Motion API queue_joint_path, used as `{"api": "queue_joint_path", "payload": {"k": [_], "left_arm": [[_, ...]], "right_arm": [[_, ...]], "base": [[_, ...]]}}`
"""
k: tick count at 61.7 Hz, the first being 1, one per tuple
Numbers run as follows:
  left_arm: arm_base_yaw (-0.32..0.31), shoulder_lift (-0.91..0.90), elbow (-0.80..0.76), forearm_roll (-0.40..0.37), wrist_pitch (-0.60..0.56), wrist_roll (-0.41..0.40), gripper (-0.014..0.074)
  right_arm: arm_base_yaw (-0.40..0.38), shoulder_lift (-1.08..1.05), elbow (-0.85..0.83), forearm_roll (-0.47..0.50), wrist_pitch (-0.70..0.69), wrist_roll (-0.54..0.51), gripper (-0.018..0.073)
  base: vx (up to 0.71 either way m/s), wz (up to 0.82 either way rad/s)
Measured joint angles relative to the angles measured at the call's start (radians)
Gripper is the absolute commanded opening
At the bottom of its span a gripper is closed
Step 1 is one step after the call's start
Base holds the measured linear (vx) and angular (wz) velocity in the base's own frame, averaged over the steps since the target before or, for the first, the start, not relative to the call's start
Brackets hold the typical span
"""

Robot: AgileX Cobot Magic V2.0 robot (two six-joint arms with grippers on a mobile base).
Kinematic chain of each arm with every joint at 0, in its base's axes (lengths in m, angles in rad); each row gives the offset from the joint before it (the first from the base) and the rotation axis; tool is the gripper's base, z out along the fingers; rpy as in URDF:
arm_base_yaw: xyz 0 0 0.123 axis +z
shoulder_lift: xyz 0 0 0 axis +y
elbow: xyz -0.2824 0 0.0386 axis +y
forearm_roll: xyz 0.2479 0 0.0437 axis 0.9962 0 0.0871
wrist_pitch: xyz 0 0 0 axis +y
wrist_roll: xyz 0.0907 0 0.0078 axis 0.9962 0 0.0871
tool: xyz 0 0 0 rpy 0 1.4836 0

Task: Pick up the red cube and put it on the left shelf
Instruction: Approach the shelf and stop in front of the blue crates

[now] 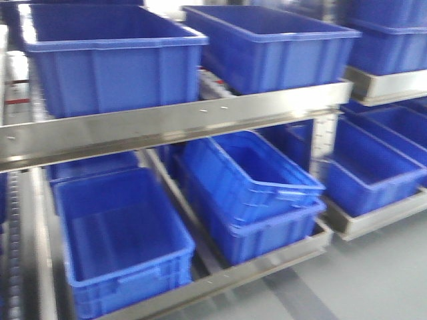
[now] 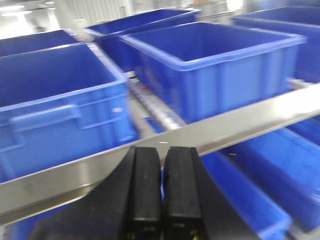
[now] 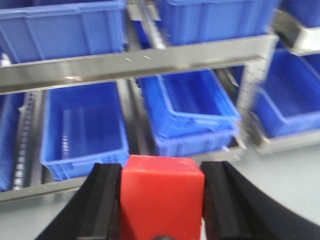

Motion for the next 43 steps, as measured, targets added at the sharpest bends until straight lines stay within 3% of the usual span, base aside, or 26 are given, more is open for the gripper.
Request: {"api": "queue_joint_path", "payload": {"k": [23, 43], "left_arm": [[0.000, 0.000, 0.000, 0.000, 0.000, 0.000, 0.0106], [0.000, 0.000, 0.000, 0.000, 0.000, 0.000, 0.0106]], "right_arm": [[0.000, 0.000, 0.000, 0.000, 0.000, 0.000, 0.0057], [0.000, 0.000, 0.000, 0.000, 0.000, 0.000, 0.0057]], "base": [[0.35, 0.55], [0.32, 0.33]]}}
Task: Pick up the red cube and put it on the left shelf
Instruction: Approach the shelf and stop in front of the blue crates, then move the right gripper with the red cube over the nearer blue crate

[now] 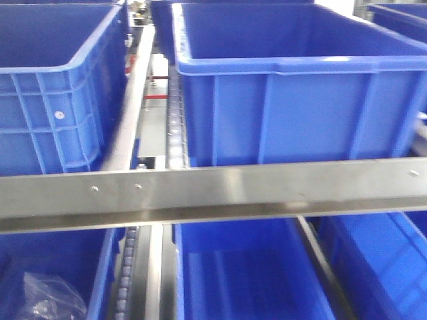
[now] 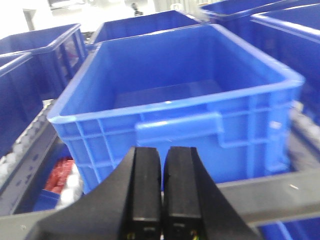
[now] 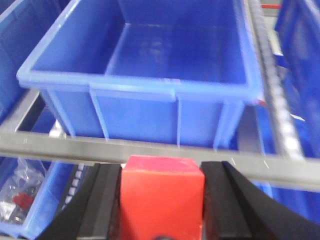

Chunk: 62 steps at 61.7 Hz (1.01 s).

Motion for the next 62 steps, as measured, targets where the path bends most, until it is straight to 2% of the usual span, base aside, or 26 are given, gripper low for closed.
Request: {"api": "queue_joint_path", "payload": {"k": [31, 62], "left_arm": [[0.000, 0.000, 0.000, 0.000, 0.000, 0.000, 0.0106], [0.000, 0.000, 0.000, 0.000, 0.000, 0.000, 0.0106]], "right_arm": [[0.000, 0.000, 0.000, 0.000, 0.000, 0.000, 0.0057], [0.000, 0.000, 0.000, 0.000, 0.000, 0.000, 0.0057]], "base": [[0.21, 0.17], [0.03, 0.02]]}}
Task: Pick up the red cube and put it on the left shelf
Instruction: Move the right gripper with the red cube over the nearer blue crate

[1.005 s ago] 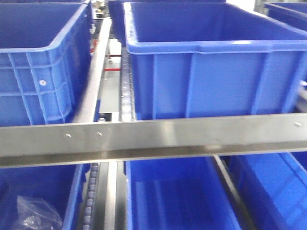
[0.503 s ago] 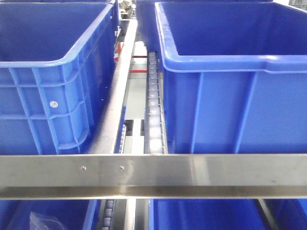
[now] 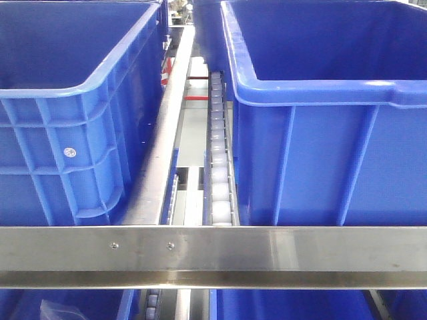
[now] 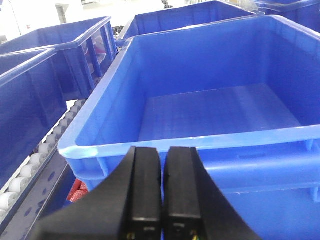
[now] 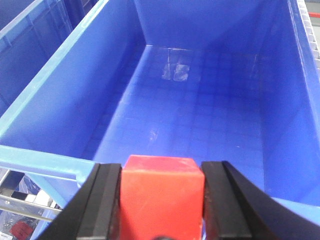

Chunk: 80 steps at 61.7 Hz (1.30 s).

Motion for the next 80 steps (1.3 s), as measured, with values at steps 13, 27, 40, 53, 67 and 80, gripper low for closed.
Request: {"api": "queue_joint_path", "payload": {"k": [13, 27, 40, 53, 67, 80], "left_arm": [[0.000, 0.000, 0.000, 0.000, 0.000, 0.000, 0.0106], [0.000, 0.000, 0.000, 0.000, 0.000, 0.000, 0.0106], [0.000, 0.000, 0.000, 0.000, 0.000, 0.000, 0.0106], [0.000, 0.000, 0.000, 0.000, 0.000, 0.000, 0.0106], [0.000, 0.000, 0.000, 0.000, 0.000, 0.000, 0.0106], [0.000, 0.000, 0.000, 0.000, 0.000, 0.000, 0.0106]], "right_arm": [[0.000, 0.000, 0.000, 0.000, 0.000, 0.000, 0.0057], [0.000, 0.000, 0.000, 0.000, 0.000, 0.000, 0.0057], [0.000, 0.000, 0.000, 0.000, 0.000, 0.000, 0.0057], [0.000, 0.000, 0.000, 0.000, 0.000, 0.000, 0.0057], [0.000, 0.000, 0.000, 0.000, 0.000, 0.000, 0.0057], [0.000, 0.010, 0.000, 0.000, -0.018, 0.000, 0.0057]], "base": [[0.00, 0.00], [0.00, 0.00], [0.00, 0.00], [0.00, 0.00], [0.00, 0.00], [0.00, 0.00]]}}
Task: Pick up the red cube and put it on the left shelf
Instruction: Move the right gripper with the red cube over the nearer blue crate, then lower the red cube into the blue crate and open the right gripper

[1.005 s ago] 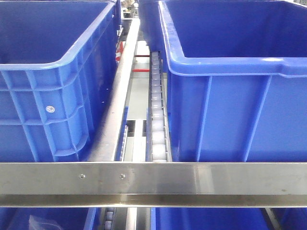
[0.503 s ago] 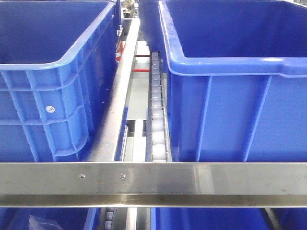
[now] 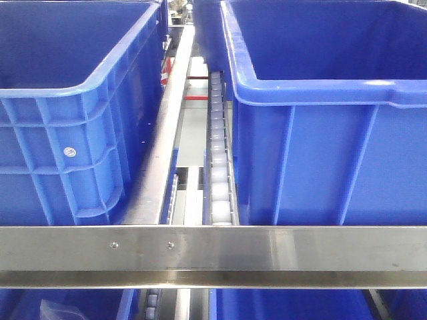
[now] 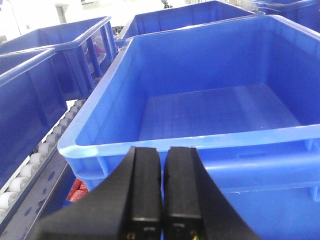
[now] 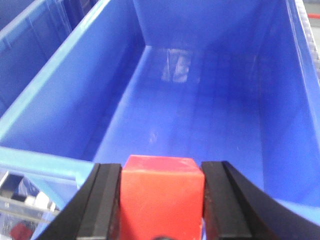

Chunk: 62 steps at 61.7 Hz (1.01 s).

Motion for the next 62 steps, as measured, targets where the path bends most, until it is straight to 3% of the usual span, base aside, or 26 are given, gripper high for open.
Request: {"api": "queue_joint_path", "payload": {"k": [19, 38, 44, 54, 62], "left_arm": [[0.000, 0.000, 0.000, 0.000, 0.000, 0.000, 0.0106], [0.000, 0.000, 0.000, 0.000, 0.000, 0.000, 0.0106], [0.000, 0.000, 0.000, 0.000, 0.000, 0.000, 0.0106], [0.000, 0.000, 0.000, 0.000, 0.000, 0.000, 0.0106], [0.000, 0.000, 0.000, 0.000, 0.000, 0.000, 0.0106]], "right_arm": [[0.000, 0.258, -0.044, 0.000, -0.096, 0.000, 0.0057], [0.000, 0.659, -0.276, 0.000, -0.204, 0.000, 0.0077], [0.000, 0.763, -0.353, 0.000, -0.202, 0.000, 0.0183], [0.000, 0.903, -0.464, 0.000, -0.182, 0.000, 0.0519], [0.000, 0.969, -0.524, 0.000, -0.157, 0.000, 0.0573]], "base": [[0.00, 0.00], [0.00, 0.00], [0.00, 0.00], [0.00, 0.00], [0.00, 0.00]]}}
